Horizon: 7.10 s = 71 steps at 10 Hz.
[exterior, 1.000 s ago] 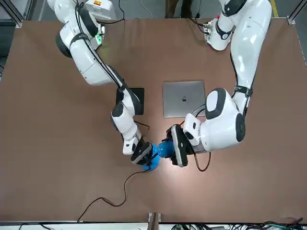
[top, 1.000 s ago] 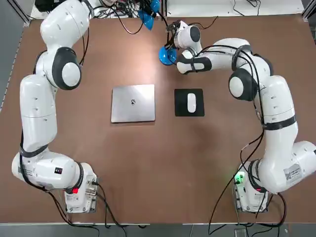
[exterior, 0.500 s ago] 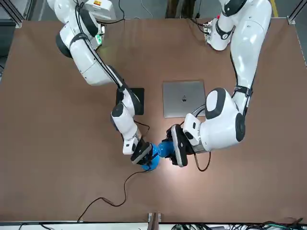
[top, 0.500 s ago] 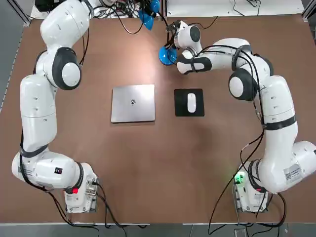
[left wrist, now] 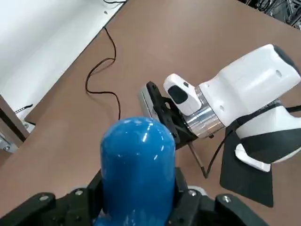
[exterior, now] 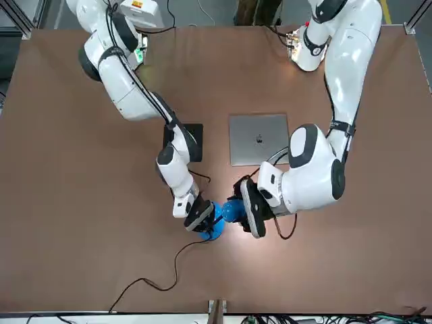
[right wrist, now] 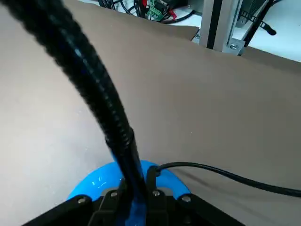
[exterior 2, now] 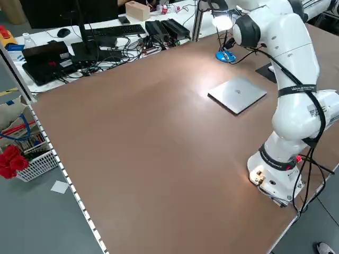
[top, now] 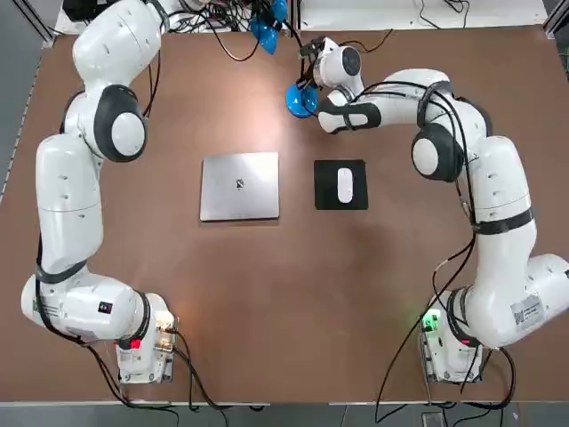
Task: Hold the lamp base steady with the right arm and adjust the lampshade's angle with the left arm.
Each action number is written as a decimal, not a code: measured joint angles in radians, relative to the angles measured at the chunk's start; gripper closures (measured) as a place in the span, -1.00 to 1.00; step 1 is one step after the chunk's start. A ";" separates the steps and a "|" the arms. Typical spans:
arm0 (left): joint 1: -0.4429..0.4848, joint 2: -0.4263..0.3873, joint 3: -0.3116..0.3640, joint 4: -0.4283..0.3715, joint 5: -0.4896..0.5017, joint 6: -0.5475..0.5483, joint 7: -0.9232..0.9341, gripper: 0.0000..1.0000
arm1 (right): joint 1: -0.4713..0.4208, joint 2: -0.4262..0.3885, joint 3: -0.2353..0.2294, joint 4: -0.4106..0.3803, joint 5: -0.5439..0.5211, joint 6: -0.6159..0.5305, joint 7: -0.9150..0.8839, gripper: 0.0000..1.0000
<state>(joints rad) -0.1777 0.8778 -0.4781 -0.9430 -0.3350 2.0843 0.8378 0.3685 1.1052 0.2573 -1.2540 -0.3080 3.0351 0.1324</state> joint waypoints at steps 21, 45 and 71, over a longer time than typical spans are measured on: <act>0.013 0.003 0.001 0.008 -0.050 -0.167 -0.566 -0.16 | 0.006 0.000 -0.004 -0.001 -0.010 0.007 -0.010 0.71; 0.129 -0.278 0.004 0.051 0.221 -0.589 -0.758 -1.00 | 0.008 0.001 -0.011 0.000 -0.010 0.012 0.023 0.67; 0.294 -0.903 0.411 -0.714 0.272 -0.404 -0.818 -0.98 | -0.130 -1.156 -0.240 -0.549 0.195 -1.156 0.183 -1.00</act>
<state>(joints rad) 0.1160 -0.0256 -0.0667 -1.6570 -0.0630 1.6804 0.0197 0.2388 -0.0505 0.0174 -1.8028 -0.1129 1.8790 0.3157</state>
